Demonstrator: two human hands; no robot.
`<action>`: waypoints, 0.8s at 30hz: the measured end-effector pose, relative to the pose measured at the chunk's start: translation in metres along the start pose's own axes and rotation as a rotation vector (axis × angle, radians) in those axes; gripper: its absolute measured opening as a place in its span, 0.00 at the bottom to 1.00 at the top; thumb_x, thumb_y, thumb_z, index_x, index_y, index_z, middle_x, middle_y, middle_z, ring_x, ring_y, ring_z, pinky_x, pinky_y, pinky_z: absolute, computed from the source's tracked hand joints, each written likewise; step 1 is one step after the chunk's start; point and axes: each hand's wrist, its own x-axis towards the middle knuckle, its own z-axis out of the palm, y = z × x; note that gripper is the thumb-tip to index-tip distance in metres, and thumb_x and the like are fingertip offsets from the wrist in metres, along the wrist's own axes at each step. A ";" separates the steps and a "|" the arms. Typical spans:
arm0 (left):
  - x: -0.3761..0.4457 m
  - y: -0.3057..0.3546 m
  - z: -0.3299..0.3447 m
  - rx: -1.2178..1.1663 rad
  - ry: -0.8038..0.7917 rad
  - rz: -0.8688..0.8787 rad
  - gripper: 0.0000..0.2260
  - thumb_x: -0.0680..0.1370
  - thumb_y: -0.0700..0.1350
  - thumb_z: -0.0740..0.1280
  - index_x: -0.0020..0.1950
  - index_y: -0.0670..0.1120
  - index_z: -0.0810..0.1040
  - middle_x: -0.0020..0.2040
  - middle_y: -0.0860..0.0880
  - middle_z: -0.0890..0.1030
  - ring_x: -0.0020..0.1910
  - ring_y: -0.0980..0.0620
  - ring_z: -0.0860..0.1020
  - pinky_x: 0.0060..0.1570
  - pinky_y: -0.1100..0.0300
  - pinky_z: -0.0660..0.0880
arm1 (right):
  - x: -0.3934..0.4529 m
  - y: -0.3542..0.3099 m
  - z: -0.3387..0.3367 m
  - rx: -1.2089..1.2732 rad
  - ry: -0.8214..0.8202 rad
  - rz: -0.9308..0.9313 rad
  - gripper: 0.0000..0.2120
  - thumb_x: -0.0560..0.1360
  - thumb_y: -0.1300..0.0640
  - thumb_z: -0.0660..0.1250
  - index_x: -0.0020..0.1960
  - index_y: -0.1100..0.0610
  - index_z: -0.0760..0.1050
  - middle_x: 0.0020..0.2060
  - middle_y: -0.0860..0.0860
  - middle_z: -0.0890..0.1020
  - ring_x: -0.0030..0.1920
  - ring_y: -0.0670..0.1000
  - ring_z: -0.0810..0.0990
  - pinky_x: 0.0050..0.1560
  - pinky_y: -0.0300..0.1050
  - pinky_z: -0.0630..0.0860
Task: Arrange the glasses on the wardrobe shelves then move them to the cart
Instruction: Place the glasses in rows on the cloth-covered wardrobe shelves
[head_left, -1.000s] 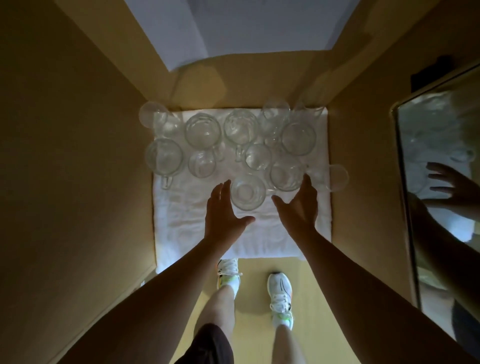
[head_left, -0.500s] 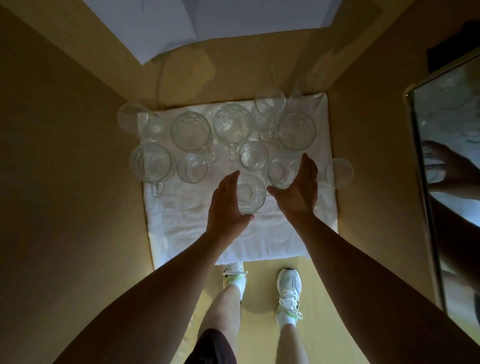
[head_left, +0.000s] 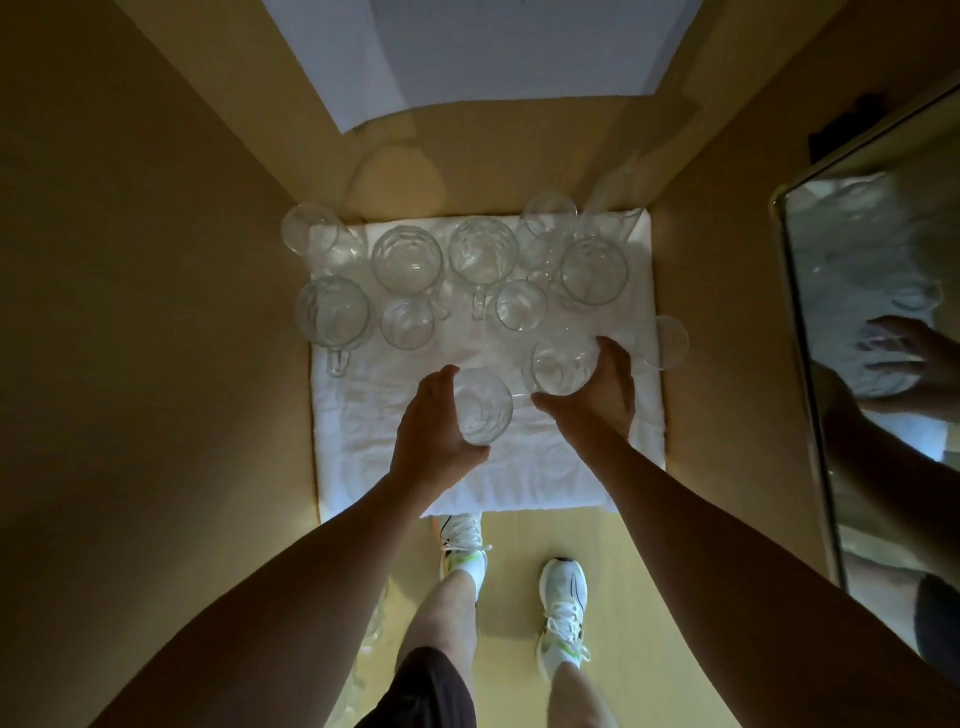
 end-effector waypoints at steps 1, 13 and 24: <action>-0.005 0.000 -0.005 0.000 0.009 -0.008 0.50 0.64 0.49 0.83 0.79 0.47 0.59 0.75 0.46 0.67 0.70 0.44 0.72 0.60 0.58 0.65 | -0.004 -0.002 -0.003 -0.008 -0.006 0.000 0.51 0.56 0.48 0.85 0.73 0.54 0.65 0.71 0.50 0.70 0.66 0.55 0.73 0.62 0.49 0.75; -0.090 0.034 -0.063 -0.113 0.243 -0.093 0.48 0.59 0.57 0.82 0.73 0.54 0.61 0.69 0.52 0.74 0.64 0.47 0.76 0.52 0.60 0.68 | -0.068 -0.028 -0.073 -0.021 0.038 -0.175 0.54 0.55 0.40 0.84 0.72 0.58 0.67 0.68 0.55 0.73 0.70 0.56 0.68 0.70 0.52 0.67; -0.167 0.118 -0.155 -0.228 0.593 -0.005 0.46 0.57 0.59 0.83 0.69 0.51 0.66 0.62 0.50 0.78 0.59 0.46 0.79 0.54 0.59 0.74 | -0.118 -0.091 -0.183 0.220 -0.057 -0.372 0.45 0.52 0.37 0.79 0.66 0.53 0.73 0.61 0.51 0.79 0.64 0.53 0.77 0.64 0.54 0.76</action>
